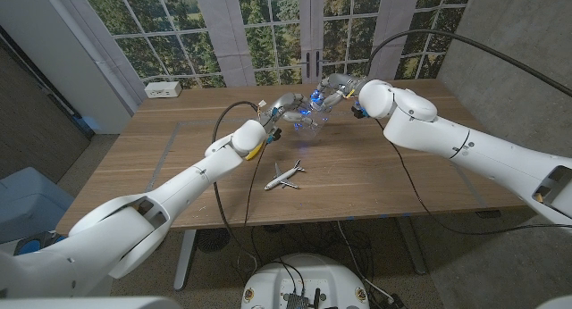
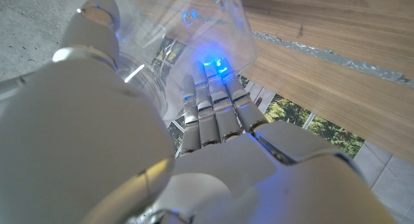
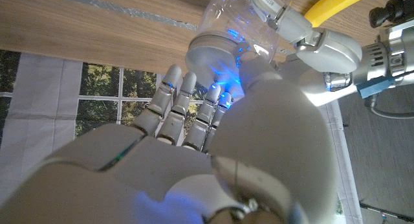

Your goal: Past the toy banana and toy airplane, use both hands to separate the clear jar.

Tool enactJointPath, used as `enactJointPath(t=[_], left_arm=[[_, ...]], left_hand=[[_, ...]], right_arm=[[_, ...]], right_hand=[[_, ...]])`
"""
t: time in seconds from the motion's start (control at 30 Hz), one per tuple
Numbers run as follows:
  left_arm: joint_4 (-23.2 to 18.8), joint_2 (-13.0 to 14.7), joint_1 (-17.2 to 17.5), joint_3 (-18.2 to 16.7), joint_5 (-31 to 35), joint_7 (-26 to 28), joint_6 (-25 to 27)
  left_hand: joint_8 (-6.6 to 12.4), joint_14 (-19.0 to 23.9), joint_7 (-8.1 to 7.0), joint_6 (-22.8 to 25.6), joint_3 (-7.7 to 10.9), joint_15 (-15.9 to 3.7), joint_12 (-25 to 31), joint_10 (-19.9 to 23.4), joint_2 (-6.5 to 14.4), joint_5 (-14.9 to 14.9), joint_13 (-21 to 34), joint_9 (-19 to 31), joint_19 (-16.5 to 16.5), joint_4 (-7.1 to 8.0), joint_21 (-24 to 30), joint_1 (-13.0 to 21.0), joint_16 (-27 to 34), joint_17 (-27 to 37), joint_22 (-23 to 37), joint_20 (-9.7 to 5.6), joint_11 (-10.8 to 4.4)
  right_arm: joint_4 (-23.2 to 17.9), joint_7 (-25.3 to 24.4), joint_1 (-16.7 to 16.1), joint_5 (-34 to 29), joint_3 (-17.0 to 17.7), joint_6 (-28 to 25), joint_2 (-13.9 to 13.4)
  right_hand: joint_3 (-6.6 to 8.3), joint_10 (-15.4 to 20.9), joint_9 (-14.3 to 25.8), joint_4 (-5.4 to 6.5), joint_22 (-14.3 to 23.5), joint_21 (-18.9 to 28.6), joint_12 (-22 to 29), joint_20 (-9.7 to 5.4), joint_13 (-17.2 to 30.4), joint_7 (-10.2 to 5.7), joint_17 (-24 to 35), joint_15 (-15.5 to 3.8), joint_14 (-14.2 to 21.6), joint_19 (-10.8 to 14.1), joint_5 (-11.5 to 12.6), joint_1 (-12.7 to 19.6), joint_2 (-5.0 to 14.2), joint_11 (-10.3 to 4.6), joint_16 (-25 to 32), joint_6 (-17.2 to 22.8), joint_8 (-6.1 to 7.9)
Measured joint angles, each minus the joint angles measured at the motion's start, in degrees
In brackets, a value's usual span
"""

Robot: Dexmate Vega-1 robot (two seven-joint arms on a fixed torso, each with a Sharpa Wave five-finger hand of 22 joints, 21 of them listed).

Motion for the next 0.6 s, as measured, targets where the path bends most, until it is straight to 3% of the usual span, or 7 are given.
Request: enactJointPath(t=[0.07, 0.17, 0.3, 0.37, 0.5, 0.57, 0.6], left_arm=[[0.0, -0.01, 0.0, -0.02, -0.12, -0.07, -0.04], [0.0, -0.01, 0.0, -0.05, -0.28, -0.14, -0.16], [0.0, -0.01, 0.0, -0.19, -0.44, -0.18, -0.39], [0.0, 0.0, 0.0, -0.2, -0.49, -0.19, -0.45], [0.02, -0.01, 0.0, -0.26, -0.56, -0.23, -0.84], [0.13, -0.01, -0.02, -0.27, -0.59, -0.23, -0.96], [0.2, 0.0, -0.04, -0.31, -0.6, -0.27, -1.13]], left_hand=[[0.0, 0.0, 0.0, 0.0, 0.0, 0.0, 0.0, 0.01, 0.0, 0.0, 0.0, 0.0, 0.0, 0.0, 0.0, 0.0, 0.0, 0.07, 0.0, 0.0, 0.01], [0.0, 0.0, 0.0, 0.0, 0.0, 0.0, -0.01, 0.1, 0.0, 0.0, 0.0, 0.0, 0.0, 0.0, 0.0, 0.0, -0.04, 0.11, 0.0, 0.0, 0.1], [-0.01, 0.0, 0.0, 0.0, -0.01, 0.0, -0.03, 0.1, 0.0, 0.0, 0.0, 0.01, 0.0, 0.01, 0.0, 0.0, -0.06, 0.11, 0.0, 0.0, 0.1], [-0.02, 0.0, 0.0, 0.0, -0.01, 0.0, -0.04, 0.11, 0.0, 0.0, 0.0, 0.01, 0.0, 0.01, 0.0, 0.0, -0.11, 0.27, 0.0, 0.01, 0.1], [-0.16, 0.0, 0.0, 0.0, -0.06, 0.0, -0.08, 0.12, 0.0, -0.01, 0.0, 0.01, 0.0, 0.06, 0.0, 0.0, -0.23, 0.4, 0.0, 0.01, 0.12], [-0.23, 0.0, 0.05, 0.06, -0.07, 0.0, -0.09, 0.15, 0.0, -0.01, 0.0, 0.01, 0.0, 0.07, 0.0, 0.0, -0.27, 0.4, 0.0, 0.01, 0.15], [-0.31, 0.01, 0.7, 0.72, -0.07, 0.01, -0.09, 0.18, 0.0, -0.01, 0.0, 0.01, 0.0, 0.07, 0.0, 0.0, -0.31, 0.4, 0.01, 0.01, 0.18]], right_arm=[[0.24, 0.0, -0.61, -0.39, 0.62, 1.28, -0.06], [0.47, 0.0, -1.57, -1.01, 1.57, 2.57, -0.12], [0.49, 0.04, -3.06, -2.58, 2.86, 3.58, -0.21], [0.24, 0.22, -3.84, -3.69, 3.48, 3.57, -0.29], [-0.5, 0.72, -4.9, -6.33, 3.83, 2.62, -0.41], [-0.79, 1.01, -5.19, -7.93, 3.67, 1.85, -0.47], [-0.92, 1.17, -5.44, -9.3, 3.28, 1.22, -0.51]], right_hand=[[0.0, 2.15, 0.03, 0.0, 0.0, 1.3, -0.09, 0.38, 0.18, -0.01, -0.52, 0.23, 0.27, -0.77, 0.28, 1.21, -1.21, 0.09, -0.19, 0.01, 3.06], [0.0, 3.96, 0.08, 0.0, 0.0, 2.34, -0.5, 0.31, 0.23, -0.49, -1.09, 0.1, 0.96, -1.52, 0.57, 3.43, -0.72, 0.09, -0.63, 0.86, 5.34], [-0.1, 4.46, 3.86, 0.1, 0.0, 2.76, -0.87, 0.32, 0.39, -0.95, -1.24, 0.1, 1.36, -1.94, 0.72, 3.55, -0.84, 0.18, -0.63, 1.32, 6.33], [-0.47, 4.29, 4.08, 0.47, 0.0, 3.16, -1.25, 0.32, 0.43, -2.19, -1.24, 0.1, 1.36, -2.31, 0.72, 4.7, -0.04, 0.52, -0.74, 2.57, 6.4], [-0.89, 3.38, 4.02, 0.89, 0.01, 3.6, -1.77, 0.2, 0.39, -2.28, -1.16, 0.1, 1.36, -2.43, 0.72, 4.71, -0.03, 0.78, -0.89, 2.65, 6.4], [-0.87, 3.38, 3.83, 1.21, 0.01, 3.83, -1.87, 0.2, 0.53, -2.43, -0.92, 0.1, 1.36, -2.42, 0.95, 9.23, 4.5, 0.78, -0.89, 2.8, 6.43], [-0.94, 3.38, 3.52, 1.5, -0.06, 4.04, -1.86, 0.2, 0.54, -6.18, -0.83, 0.1, 1.36, -2.42, 0.89, 11.29, 6.57, 0.78, -0.89, 6.97, 6.51]])
